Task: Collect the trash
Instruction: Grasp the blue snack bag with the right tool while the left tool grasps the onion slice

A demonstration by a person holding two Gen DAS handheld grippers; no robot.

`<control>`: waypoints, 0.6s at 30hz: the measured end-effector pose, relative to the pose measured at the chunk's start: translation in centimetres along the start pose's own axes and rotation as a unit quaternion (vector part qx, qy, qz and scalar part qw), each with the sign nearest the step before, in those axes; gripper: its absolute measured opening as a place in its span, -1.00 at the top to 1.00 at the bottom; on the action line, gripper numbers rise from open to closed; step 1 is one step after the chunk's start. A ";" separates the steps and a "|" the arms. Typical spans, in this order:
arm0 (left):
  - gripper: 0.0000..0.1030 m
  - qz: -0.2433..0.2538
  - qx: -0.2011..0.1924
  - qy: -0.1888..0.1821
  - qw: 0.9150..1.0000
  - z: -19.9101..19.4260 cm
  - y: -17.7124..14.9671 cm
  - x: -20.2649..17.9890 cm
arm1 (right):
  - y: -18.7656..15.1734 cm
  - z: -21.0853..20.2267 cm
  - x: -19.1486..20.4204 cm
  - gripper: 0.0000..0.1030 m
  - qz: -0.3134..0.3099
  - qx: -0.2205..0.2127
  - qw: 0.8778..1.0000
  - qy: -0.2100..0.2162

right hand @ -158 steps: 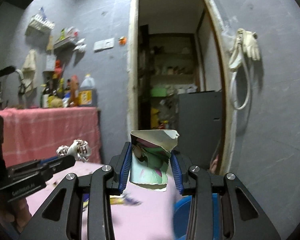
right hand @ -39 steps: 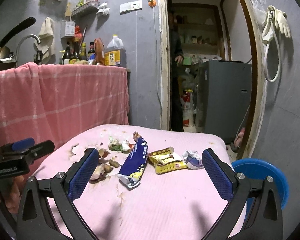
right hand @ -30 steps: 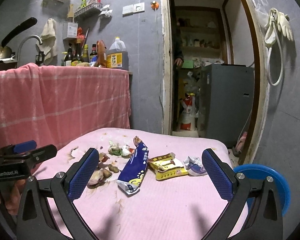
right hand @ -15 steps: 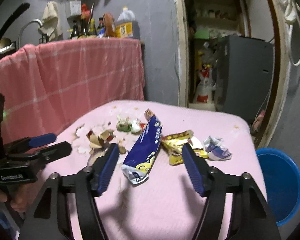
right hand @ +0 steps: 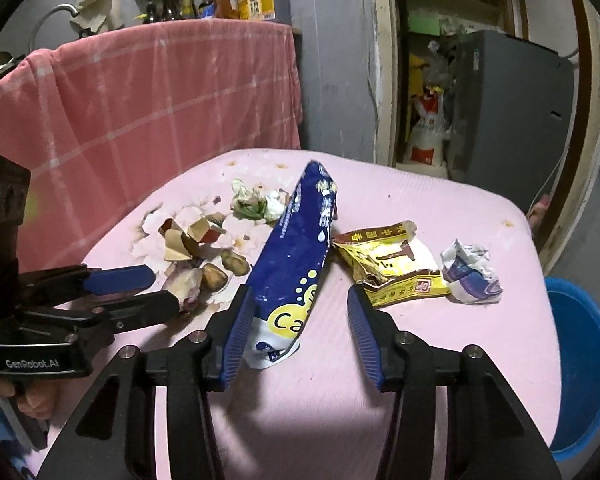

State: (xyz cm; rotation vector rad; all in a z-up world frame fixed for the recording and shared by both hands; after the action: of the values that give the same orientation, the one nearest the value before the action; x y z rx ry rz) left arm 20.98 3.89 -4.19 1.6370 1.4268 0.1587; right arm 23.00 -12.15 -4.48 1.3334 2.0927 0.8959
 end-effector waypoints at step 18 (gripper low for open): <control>0.36 -0.002 0.023 -0.025 0.999 1.4 0.7 -0.2 | 0.1 1.7 0.2 0.24 0.004 0.032 0.999 0.035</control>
State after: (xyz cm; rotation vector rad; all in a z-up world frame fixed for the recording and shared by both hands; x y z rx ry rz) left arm 22.25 3.07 -4.42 1.6641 1.4046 0.0838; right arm 24.15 -11.51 -5.50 1.3628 2.1874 0.8988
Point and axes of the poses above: each gripper's, at about its wrist camera, not at the fingertips, and z roughly the way its jaws point, x to its left, y to its top, the point moved 5 cm from there along z, roughly the way its jaws point, and after that the axes turned 13 degrees about -y, right-handed, at the moved point
